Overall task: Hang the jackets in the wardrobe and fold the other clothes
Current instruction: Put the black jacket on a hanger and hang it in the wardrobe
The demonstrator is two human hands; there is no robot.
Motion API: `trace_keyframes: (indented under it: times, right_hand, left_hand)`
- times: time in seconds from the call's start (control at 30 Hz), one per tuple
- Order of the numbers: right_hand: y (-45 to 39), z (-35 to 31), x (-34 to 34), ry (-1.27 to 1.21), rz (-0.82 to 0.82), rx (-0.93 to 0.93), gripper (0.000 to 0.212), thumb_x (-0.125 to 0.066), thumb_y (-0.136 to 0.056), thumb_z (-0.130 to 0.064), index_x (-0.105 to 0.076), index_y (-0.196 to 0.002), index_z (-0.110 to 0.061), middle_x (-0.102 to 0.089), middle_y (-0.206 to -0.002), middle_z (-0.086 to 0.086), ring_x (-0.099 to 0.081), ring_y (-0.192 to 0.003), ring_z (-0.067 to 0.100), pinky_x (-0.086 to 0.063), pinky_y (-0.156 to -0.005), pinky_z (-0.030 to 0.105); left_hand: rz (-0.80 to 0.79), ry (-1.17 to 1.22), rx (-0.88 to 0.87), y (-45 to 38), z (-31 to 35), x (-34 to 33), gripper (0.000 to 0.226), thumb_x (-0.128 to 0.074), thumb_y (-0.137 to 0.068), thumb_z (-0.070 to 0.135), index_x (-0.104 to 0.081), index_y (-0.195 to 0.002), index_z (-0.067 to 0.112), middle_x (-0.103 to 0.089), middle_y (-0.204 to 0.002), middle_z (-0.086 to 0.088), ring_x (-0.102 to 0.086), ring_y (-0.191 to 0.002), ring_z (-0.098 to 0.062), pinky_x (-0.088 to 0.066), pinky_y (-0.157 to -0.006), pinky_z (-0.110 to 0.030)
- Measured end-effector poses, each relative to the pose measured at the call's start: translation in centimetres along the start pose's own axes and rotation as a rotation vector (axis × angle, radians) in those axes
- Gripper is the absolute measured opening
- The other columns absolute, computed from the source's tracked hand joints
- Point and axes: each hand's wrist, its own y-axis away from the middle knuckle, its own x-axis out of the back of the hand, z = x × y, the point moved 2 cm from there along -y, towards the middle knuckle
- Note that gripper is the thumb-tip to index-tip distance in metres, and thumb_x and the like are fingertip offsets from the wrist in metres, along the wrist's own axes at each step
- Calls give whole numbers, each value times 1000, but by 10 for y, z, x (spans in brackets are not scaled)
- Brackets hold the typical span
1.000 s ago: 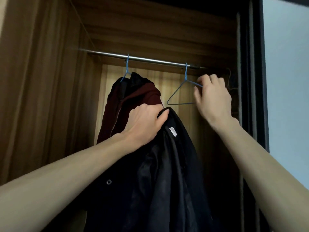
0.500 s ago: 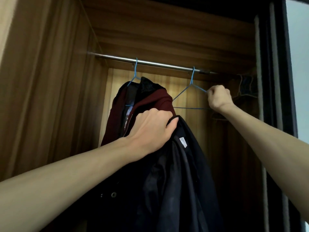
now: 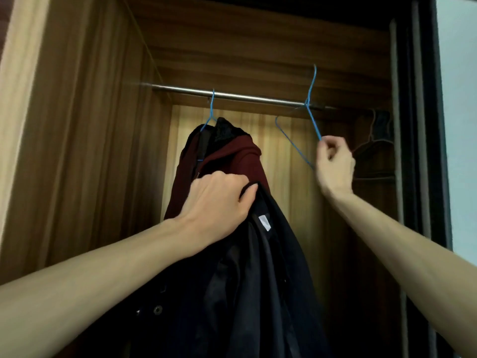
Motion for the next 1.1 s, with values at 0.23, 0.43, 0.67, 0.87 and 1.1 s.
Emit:
trace_keyframes:
  times: [0.23,0.43,0.67,0.87,1.1]
  right_hand:
    - [19,10,1,-55,-180,-143,23,-62,-99,-35,-69,-107,-14,-73,-100,5,-68,-97,24,-56,-91,42]
    - [51,-11,33,33,-258,-77,48,-50,-100,-45,-55,-73,-5,-54,-67,3,-52,-69,26,-43,-69,40]
    - [107,-43,90,-217,-288,35,51,-45,-103,-38,-30,-62,-12,-33,-57,8,-30,-55,20,-27,-55,40]
    - [192,-56,169,-665,-672,-230,54,-49,-104,-34,-23,-58,-22,-19,-45,-5,-13,-42,7,-9,-44,16]
    - [258,-90,205,-639,-891,-608,49,-53,-95,-35,-27,-55,-22,-14,-51,-5,-12,-43,4,-9,-43,12]
  left_hand:
    - [10,-17,-5,9,14,15,50,-50,-104,40,-41,-61,17,-44,-51,2,-49,-51,-26,-37,-51,-35]
    - [-79,-71,40,28,32,25,50,-48,-105,42,-33,-61,22,-41,-55,2,-48,-57,-30,-33,-56,-36]
    - [-210,-115,86,64,36,48,47,-46,-107,41,-42,-64,21,-47,-58,3,-43,-54,-18,-39,-60,-36]
    - [-308,-99,129,98,21,81,38,-50,-107,39,-62,-79,17,-50,-64,10,-53,-65,-20,-40,-64,-35]
    - [-445,40,140,148,4,120,36,-53,-106,44,-55,-72,32,-52,-63,9,-49,-59,-9,-44,-65,-38]
